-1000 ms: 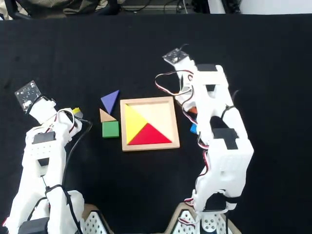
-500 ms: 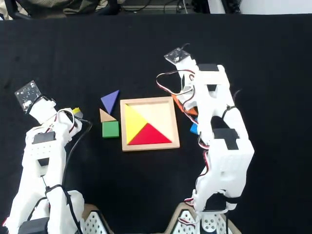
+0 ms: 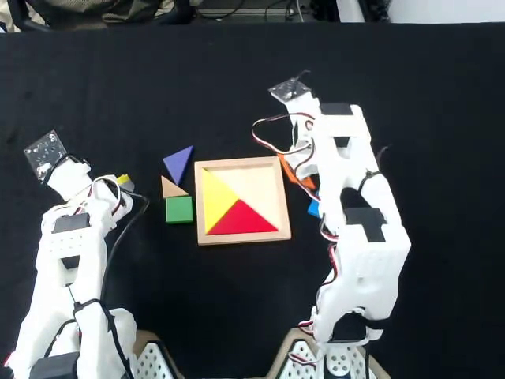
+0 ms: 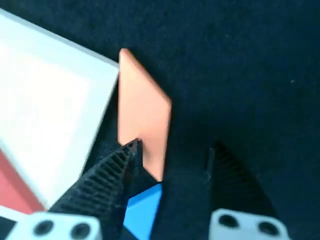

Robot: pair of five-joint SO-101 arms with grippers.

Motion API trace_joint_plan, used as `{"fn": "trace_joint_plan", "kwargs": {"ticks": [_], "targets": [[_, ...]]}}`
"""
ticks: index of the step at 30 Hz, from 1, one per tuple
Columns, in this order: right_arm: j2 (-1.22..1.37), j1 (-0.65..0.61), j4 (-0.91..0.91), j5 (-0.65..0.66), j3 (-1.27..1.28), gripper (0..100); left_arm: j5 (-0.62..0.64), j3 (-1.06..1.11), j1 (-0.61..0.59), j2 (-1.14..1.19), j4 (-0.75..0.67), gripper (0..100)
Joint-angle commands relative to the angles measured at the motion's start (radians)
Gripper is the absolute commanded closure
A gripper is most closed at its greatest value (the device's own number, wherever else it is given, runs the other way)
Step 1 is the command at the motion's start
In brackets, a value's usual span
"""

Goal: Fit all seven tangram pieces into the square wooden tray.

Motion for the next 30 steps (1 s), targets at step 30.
{"fn": "trace_joint_plan", "kwargs": {"ticks": [30], "targets": [[0.085,-0.055,-0.055,-0.109,-0.117,95.2,0.002,-0.010,0.010,-0.003,-0.017,77]]}}
